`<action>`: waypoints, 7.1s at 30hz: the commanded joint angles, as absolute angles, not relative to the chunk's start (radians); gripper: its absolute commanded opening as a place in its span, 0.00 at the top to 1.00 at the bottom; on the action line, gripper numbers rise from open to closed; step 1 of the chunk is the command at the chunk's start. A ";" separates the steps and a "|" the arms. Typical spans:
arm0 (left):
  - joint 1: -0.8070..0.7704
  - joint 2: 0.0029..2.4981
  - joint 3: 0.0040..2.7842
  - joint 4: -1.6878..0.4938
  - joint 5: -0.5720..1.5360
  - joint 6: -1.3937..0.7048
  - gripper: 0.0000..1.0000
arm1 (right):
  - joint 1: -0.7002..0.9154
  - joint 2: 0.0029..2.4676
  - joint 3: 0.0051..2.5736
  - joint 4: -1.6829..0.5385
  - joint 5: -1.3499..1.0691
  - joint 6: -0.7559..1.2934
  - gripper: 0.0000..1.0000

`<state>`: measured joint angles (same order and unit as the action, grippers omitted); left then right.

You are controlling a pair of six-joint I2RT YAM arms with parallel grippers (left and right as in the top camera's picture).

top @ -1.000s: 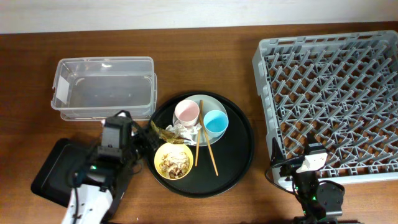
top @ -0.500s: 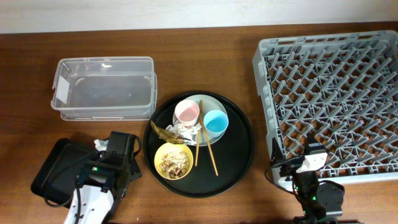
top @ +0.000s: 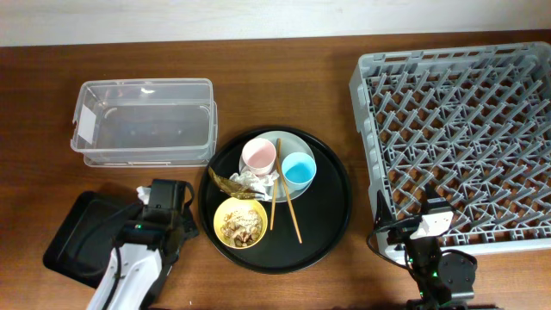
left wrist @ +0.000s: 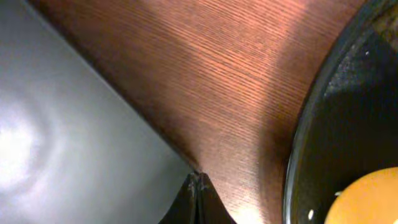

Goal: Sort waste into correct bins and load items into the dishwasher rack

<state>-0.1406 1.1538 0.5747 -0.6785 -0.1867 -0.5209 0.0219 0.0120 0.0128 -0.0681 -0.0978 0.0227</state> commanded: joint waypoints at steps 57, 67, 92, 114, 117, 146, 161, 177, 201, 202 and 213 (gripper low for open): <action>0.070 1.504 0.681 -0.225 0.105 -0.180 0.99 | 0.025 0.006 0.006 -0.069 -0.096 0.024 0.01; 0.070 1.575 0.681 -0.174 0.362 -0.113 0.99 | 0.025 0.006 0.006 -0.069 -0.096 0.024 0.01; 0.070 1.388 0.683 -0.136 0.191 -0.090 0.98 | 0.025 0.006 0.006 -0.069 -0.096 0.024 0.01; 0.018 1.276 0.654 -0.638 0.220 -0.098 0.75 | 0.025 0.006 0.006 -0.069 -0.096 0.024 0.01; -0.031 1.311 0.653 -0.610 0.212 -0.073 0.75 | 0.025 0.006 0.006 -0.069 -0.096 0.024 0.01; -0.090 1.334 0.653 -0.542 0.112 -0.081 0.81 | 0.025 0.006 0.006 -0.069 -0.096 0.024 0.01; -0.091 1.401 0.654 -0.435 0.107 -0.081 0.89 | 0.025 0.006 0.006 -0.069 -0.096 0.024 0.01; -0.091 1.401 0.653 -0.334 0.107 -0.081 0.94 | 0.025 0.006 0.006 -0.069 -0.096 0.024 0.02; -0.091 1.393 0.674 -0.326 0.107 -0.081 0.54 | 0.025 0.006 0.006 -0.069 -0.096 0.024 0.01; -0.091 1.386 0.686 -0.344 0.107 -0.089 0.54 | 0.025 0.006 0.006 -0.069 -0.096 0.024 0.01; -0.092 1.282 0.783 -0.448 0.240 -0.637 0.54 | 0.025 0.006 0.006 -0.069 -0.096 0.024 0.01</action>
<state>-0.0891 1.2949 0.7692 -0.4393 0.1959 -0.4366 0.0219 0.0120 0.0128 -0.0681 -0.0975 0.0223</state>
